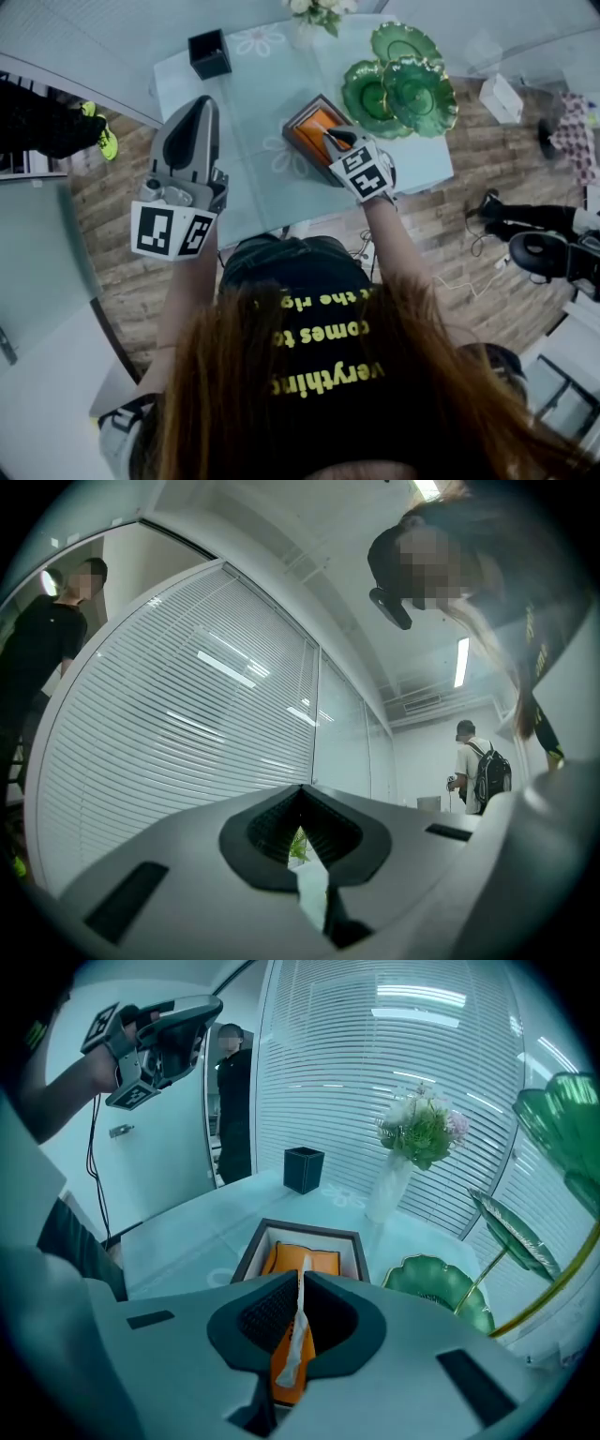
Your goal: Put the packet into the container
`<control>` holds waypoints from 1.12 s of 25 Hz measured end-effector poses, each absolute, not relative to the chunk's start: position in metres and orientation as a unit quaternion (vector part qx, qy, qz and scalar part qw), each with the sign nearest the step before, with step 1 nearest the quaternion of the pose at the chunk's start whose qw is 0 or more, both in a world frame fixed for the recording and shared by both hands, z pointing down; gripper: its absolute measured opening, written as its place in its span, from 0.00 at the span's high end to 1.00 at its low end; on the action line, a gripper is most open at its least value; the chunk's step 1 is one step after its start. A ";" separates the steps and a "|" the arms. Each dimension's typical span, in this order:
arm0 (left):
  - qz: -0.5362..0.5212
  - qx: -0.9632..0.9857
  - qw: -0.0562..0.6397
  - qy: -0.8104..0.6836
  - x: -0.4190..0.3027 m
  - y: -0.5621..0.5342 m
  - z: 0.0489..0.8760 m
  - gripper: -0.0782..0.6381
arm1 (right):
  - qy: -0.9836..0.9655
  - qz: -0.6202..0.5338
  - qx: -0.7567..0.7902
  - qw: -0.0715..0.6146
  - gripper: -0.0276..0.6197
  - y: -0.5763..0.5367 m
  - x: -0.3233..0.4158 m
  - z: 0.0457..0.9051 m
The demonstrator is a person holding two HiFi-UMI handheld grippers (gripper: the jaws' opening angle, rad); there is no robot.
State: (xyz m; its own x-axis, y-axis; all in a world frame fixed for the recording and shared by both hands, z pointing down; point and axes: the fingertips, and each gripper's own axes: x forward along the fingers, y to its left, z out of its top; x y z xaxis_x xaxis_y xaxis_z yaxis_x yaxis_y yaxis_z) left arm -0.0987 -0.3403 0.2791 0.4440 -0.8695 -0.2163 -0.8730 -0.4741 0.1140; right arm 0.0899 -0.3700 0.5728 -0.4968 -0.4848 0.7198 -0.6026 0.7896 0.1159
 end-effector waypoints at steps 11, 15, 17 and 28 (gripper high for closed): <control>0.122 -0.855 0.007 0.505 -0.094 -0.337 0.278 0.89 | -0.878 0.065 0.350 0.319 0.92 -0.368 0.090 0.540; 0.116 -0.859 0.012 0.498 -0.088 -0.338 0.280 0.89 | -0.886 0.039 0.358 0.293 0.92 -0.368 0.088 0.520; 0.109 -0.862 0.017 0.494 -0.084 -0.340 0.282 0.89 | -0.891 0.026 0.365 0.270 0.92 -0.367 0.088 0.507; 0.090 -0.873 0.021 0.478 -0.069 -0.340 0.290 0.89 | -0.918 0.042 0.381 0.096 0.92 -0.362 0.088 0.400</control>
State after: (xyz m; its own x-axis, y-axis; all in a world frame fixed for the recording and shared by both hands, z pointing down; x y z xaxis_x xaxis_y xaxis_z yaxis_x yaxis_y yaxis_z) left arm -0.0691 -0.3398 0.2900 0.5259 -0.8317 -0.1781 -0.8393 -0.5413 0.0495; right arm 0.0875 -0.3623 0.4004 -0.6907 -0.6922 0.2091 -0.7085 0.7057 -0.0043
